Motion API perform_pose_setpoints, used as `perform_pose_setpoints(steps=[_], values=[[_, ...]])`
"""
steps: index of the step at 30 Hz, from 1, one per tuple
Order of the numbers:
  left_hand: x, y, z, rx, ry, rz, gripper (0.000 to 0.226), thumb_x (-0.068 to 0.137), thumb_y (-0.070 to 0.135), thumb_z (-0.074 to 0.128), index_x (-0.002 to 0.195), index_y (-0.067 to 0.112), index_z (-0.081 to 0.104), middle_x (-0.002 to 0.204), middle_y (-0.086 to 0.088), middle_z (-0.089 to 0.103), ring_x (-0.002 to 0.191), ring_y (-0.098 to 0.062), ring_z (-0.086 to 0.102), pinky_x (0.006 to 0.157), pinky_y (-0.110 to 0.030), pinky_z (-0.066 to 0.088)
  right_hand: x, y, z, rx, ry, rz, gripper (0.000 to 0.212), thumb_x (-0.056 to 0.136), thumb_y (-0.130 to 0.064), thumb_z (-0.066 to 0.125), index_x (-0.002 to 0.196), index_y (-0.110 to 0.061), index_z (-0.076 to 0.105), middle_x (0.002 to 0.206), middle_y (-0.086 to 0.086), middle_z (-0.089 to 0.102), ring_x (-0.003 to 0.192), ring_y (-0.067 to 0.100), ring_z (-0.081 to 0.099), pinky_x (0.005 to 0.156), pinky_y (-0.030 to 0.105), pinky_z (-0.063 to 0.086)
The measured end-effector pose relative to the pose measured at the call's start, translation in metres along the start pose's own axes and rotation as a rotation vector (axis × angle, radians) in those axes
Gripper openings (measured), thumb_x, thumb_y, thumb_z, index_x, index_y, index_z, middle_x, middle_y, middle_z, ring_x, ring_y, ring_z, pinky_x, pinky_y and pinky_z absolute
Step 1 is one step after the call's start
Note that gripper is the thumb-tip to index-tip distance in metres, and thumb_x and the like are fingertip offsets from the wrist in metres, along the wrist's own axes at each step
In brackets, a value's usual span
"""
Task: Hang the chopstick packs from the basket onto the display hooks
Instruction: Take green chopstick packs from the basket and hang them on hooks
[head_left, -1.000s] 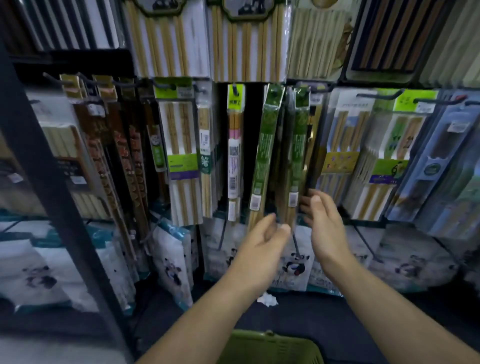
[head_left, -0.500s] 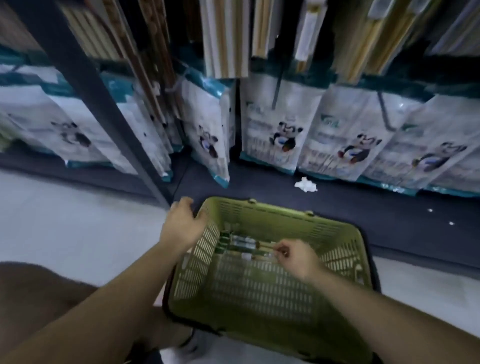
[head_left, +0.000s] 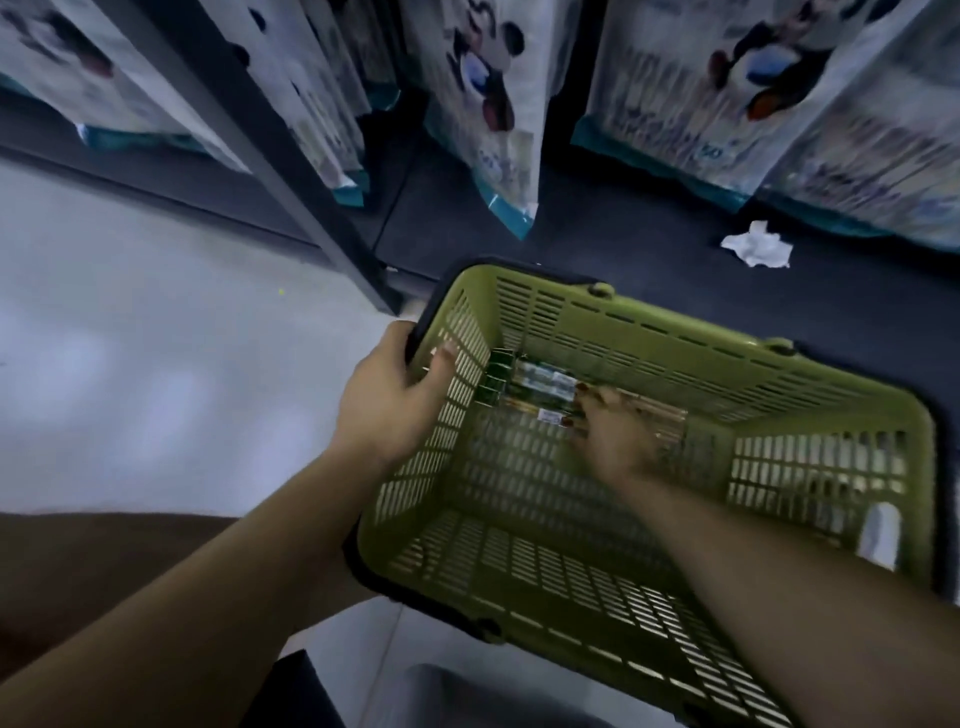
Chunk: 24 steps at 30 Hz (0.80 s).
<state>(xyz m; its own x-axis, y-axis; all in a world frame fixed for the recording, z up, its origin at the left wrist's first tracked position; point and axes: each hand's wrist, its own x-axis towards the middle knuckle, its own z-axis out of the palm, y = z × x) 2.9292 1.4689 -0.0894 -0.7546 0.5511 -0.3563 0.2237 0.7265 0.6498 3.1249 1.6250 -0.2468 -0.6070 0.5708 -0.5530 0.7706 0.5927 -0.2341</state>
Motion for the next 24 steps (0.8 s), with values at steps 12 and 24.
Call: perform_pose_setpoints(steps=[12, 24], values=[[0.005, -0.007, 0.002, -0.043, 0.004, -0.013, 0.024, 0.096, 0.054, 0.053, 0.106, 0.033, 0.057, 0.091, 0.013, 0.068, 0.085, -0.01, 0.064, 0.073, -0.036, 0.051, 0.017, -0.01, -0.007, -0.188, -0.09, 0.002, 0.03, 0.095, -0.027, 0.063, 0.121, -0.012, 0.061, 0.115, 0.013, 0.071, 0.104, 0.033, 0.069, 0.082, 0.039, 0.055], [0.006, -0.009, 0.001, -0.077, -0.005, 0.002, 0.018, 0.098, 0.049, 0.058, 0.106, 0.034, 0.057, 0.087, 0.015, 0.066, 0.079, 0.0, 0.061, 0.064, -0.026, 0.045, 0.01, -0.002, -0.002, -0.114, -0.187, -0.05, 0.015, 0.093, -0.03, 0.067, 0.096, -0.015, 0.066, 0.105, 0.012, 0.07, 0.099, 0.03, 0.067, 0.071, 0.03, 0.042]])
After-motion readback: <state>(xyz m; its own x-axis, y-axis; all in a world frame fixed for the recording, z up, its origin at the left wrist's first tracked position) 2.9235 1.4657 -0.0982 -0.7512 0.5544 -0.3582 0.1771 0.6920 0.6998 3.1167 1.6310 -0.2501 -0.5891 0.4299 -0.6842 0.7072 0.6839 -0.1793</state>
